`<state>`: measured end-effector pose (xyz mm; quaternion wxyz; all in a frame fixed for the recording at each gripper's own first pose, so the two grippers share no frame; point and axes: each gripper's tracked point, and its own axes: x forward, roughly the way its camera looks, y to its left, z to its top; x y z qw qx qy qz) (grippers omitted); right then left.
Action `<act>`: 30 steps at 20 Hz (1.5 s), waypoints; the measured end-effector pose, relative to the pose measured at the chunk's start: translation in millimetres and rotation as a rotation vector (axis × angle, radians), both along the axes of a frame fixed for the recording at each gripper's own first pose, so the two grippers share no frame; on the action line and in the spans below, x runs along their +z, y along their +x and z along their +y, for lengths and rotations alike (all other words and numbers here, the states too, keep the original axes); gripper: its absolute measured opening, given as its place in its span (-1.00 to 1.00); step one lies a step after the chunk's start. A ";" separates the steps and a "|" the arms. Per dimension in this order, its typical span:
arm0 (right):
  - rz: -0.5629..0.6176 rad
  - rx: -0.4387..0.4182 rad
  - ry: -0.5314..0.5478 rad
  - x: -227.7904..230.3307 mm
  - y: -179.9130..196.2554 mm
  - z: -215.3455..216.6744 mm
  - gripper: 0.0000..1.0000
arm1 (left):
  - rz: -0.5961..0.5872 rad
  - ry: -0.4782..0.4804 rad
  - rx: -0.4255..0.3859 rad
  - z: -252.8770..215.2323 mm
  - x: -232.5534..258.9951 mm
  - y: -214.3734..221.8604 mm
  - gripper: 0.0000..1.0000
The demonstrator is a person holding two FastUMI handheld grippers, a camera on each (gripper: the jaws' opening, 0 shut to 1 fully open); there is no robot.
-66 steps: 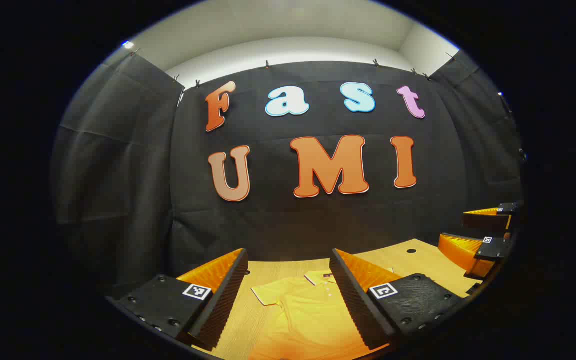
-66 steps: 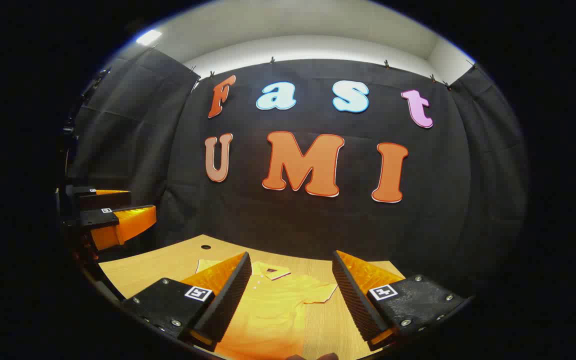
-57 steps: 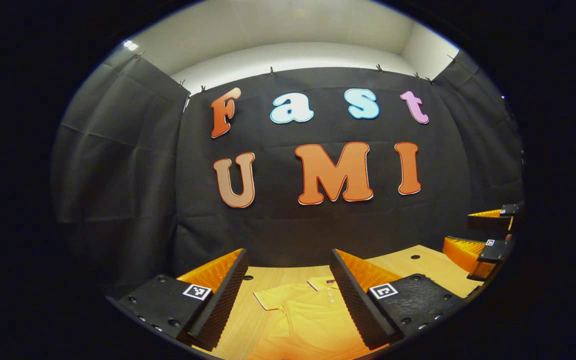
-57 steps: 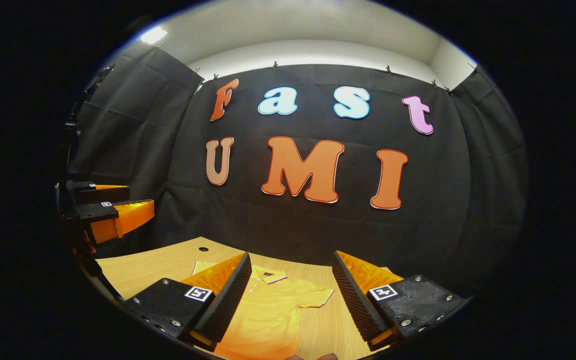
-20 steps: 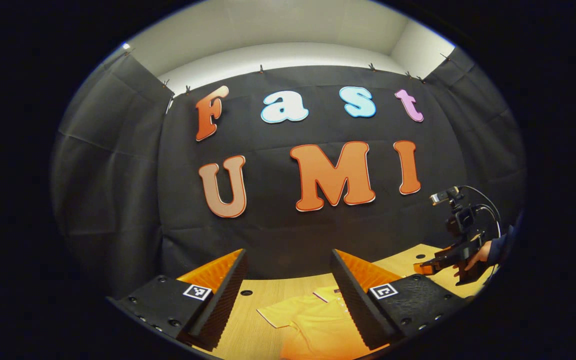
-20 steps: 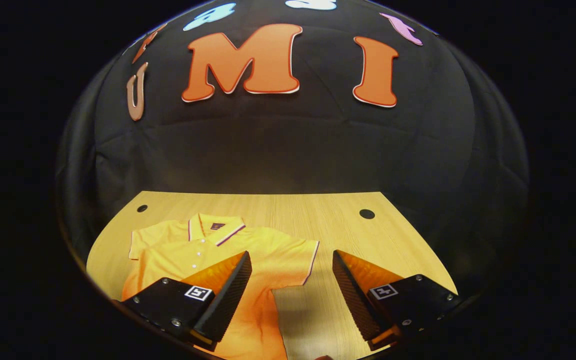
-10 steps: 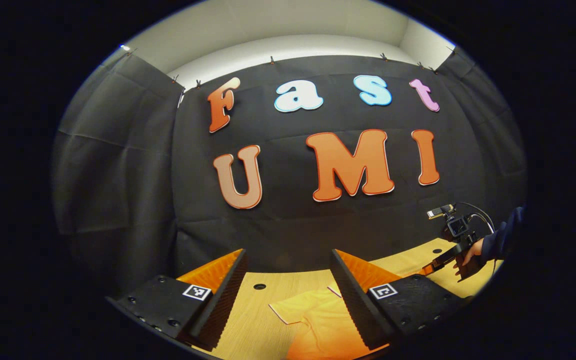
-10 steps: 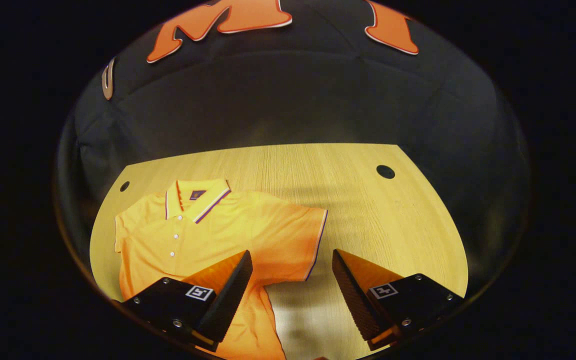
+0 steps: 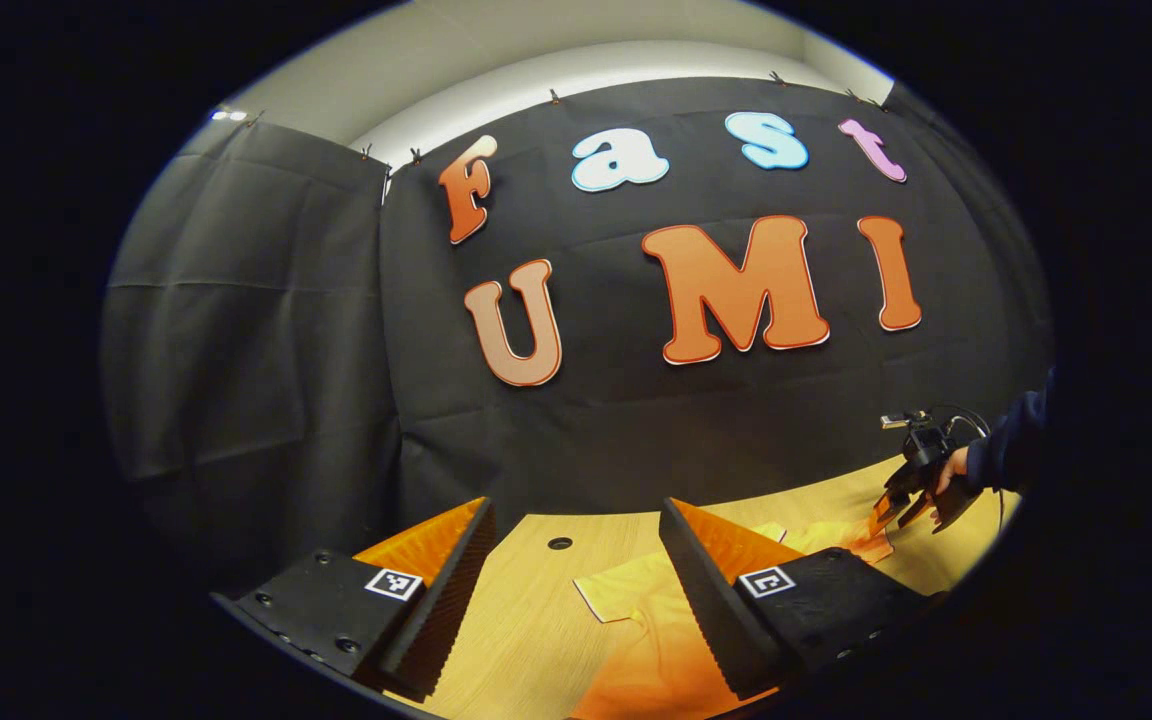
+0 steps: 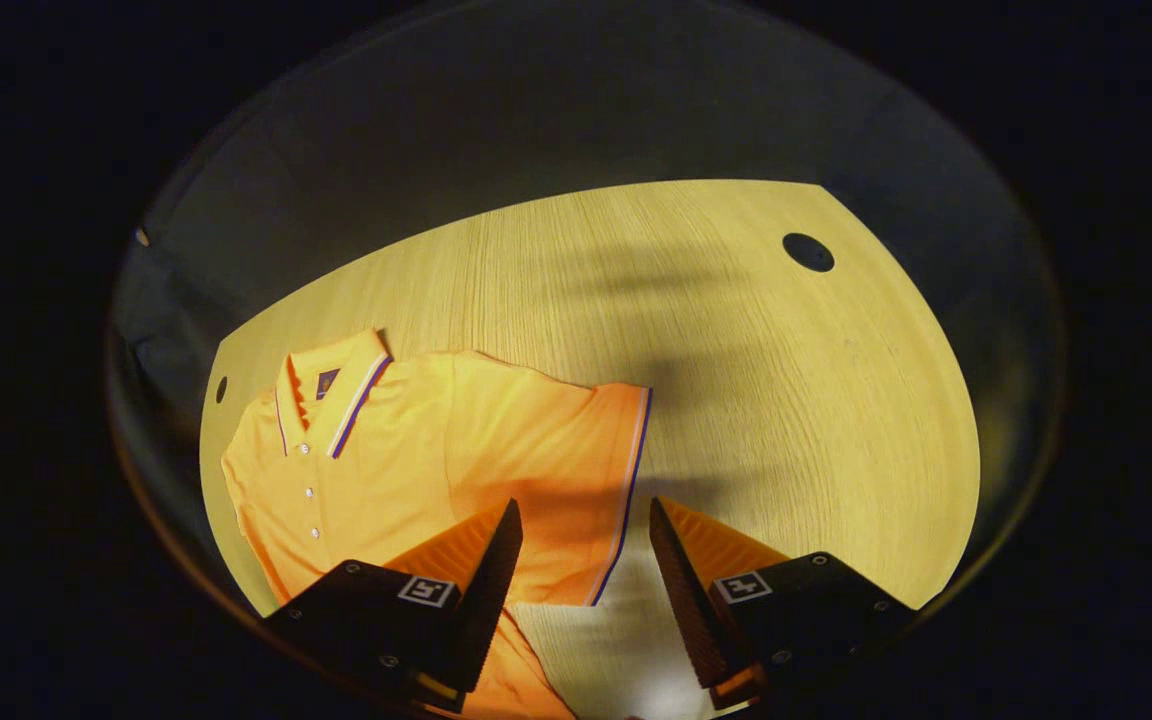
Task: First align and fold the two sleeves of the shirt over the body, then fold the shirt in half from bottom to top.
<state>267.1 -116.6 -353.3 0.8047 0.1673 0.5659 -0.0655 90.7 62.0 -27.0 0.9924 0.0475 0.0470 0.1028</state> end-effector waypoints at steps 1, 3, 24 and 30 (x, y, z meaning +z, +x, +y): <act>0.020 0.020 -0.007 -6.3 -0.3 -0.7 0.54 | 0.006 0.003 0.008 -0.9 -1.3 0.7 0.98; 0.058 0.048 -0.022 -15.1 -0.6 -0.2 0.51 | 0.016 0.005 0.017 -3.3 -4.3 4.2 0.98; -0.081 0.057 0.064 53.4 51.0 68.3 -0.88 | 0.136 -0.105 0.048 36.5 -60.5 36.0 0.97; -0.145 0.141 0.226 94.6 44.3 133.6 -0.64 | 0.266 -0.168 -0.025 37.2 -109.8 75.9 1.00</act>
